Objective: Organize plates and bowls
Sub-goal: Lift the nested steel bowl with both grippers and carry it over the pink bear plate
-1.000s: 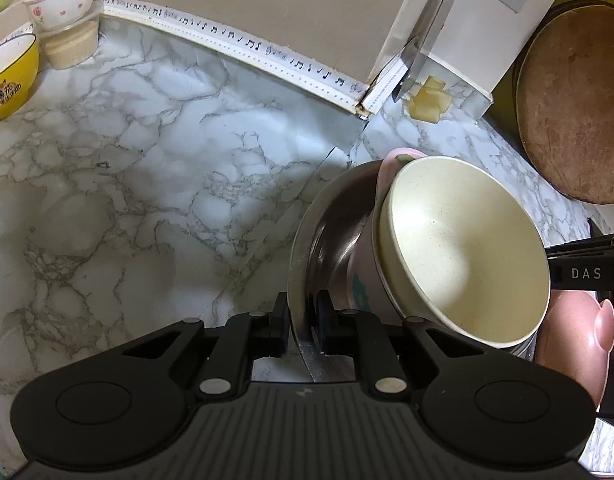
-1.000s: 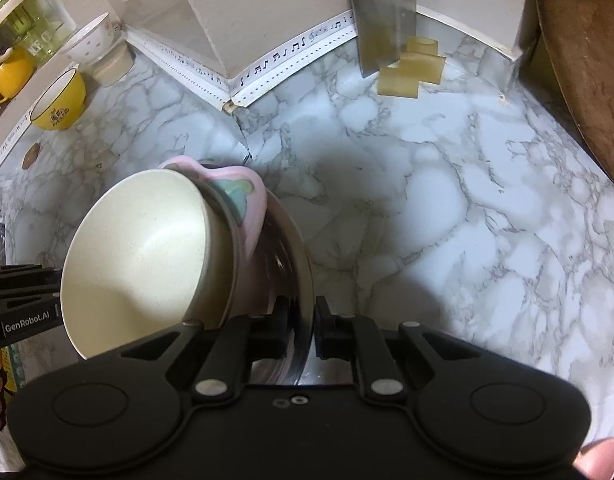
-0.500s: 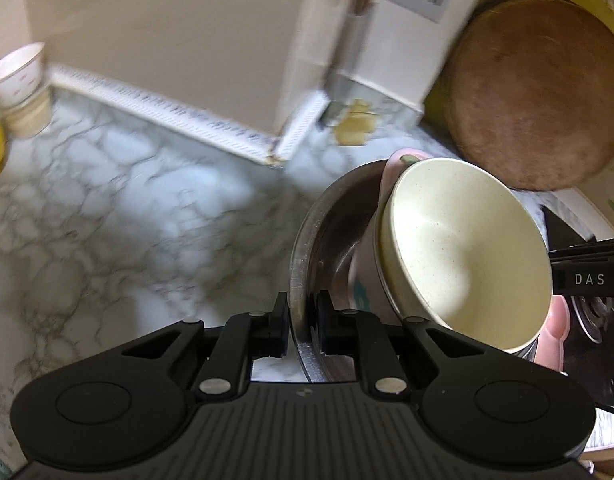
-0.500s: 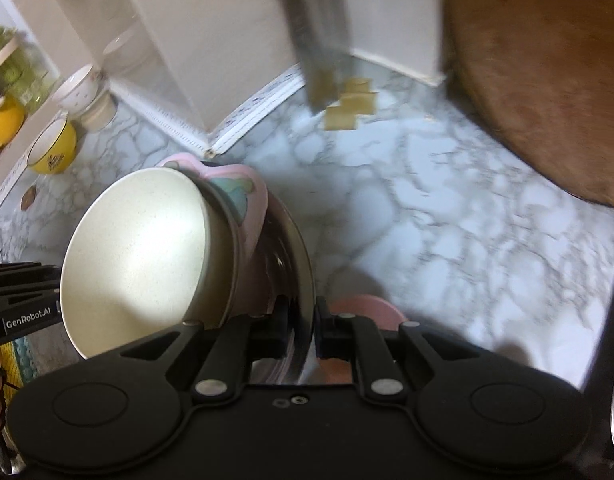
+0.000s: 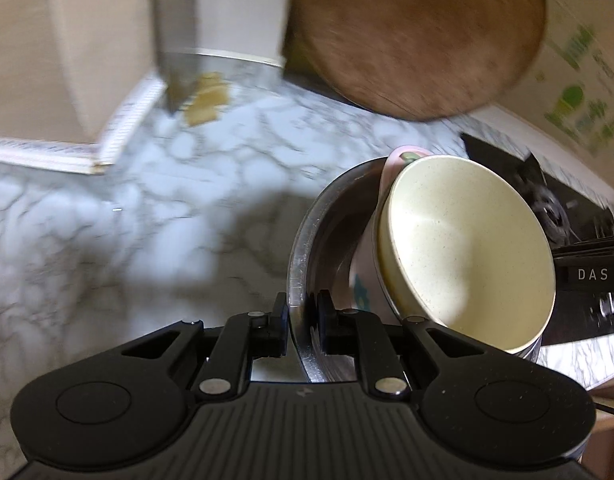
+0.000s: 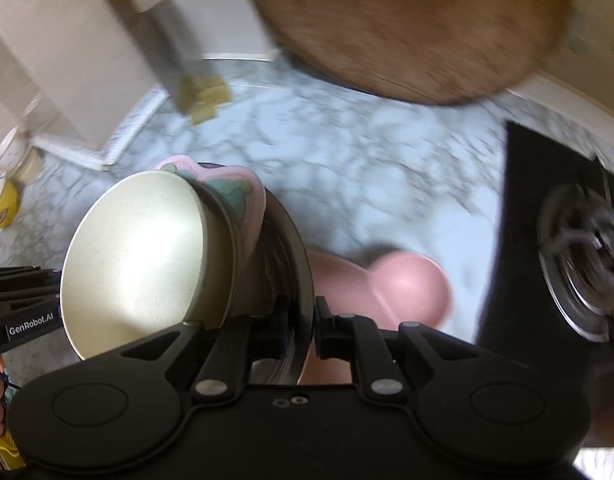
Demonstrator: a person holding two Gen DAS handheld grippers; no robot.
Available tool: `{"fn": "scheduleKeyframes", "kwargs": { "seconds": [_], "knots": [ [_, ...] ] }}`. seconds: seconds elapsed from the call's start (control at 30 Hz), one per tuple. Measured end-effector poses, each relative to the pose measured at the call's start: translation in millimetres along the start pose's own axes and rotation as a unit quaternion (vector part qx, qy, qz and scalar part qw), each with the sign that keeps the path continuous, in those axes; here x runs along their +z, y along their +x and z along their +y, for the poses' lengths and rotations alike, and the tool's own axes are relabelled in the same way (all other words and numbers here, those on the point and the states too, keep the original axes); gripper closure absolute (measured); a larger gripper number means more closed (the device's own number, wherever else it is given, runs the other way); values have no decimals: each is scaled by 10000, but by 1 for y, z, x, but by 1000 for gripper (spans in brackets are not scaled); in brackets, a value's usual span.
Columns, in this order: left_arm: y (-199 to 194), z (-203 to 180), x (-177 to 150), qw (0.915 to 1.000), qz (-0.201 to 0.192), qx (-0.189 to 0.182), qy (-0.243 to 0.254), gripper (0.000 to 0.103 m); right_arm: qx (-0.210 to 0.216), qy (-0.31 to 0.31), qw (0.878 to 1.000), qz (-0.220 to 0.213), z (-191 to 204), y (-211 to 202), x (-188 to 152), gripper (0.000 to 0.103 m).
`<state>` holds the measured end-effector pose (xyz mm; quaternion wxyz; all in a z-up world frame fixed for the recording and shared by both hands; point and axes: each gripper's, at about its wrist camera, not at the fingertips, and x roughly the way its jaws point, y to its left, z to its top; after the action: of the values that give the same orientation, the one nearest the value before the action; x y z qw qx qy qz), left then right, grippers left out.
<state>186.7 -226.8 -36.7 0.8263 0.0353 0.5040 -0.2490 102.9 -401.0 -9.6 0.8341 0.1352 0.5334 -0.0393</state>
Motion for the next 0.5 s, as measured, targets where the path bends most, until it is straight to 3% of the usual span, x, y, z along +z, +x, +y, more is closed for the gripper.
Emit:
{"fn": "scheduleKeyframes", "kwargs": {
  "seconds": [0.23, 0.5],
  "knots": [
    [28, -32, 0, 9996, 36, -86, 279, 90, -92, 401, 9991, -29, -46, 4, -22, 90],
    [44, -43, -3, 9992, 36, -22, 409, 90, -45, 539, 9985, -49, -67, 16, -29, 90]
  ]
}}
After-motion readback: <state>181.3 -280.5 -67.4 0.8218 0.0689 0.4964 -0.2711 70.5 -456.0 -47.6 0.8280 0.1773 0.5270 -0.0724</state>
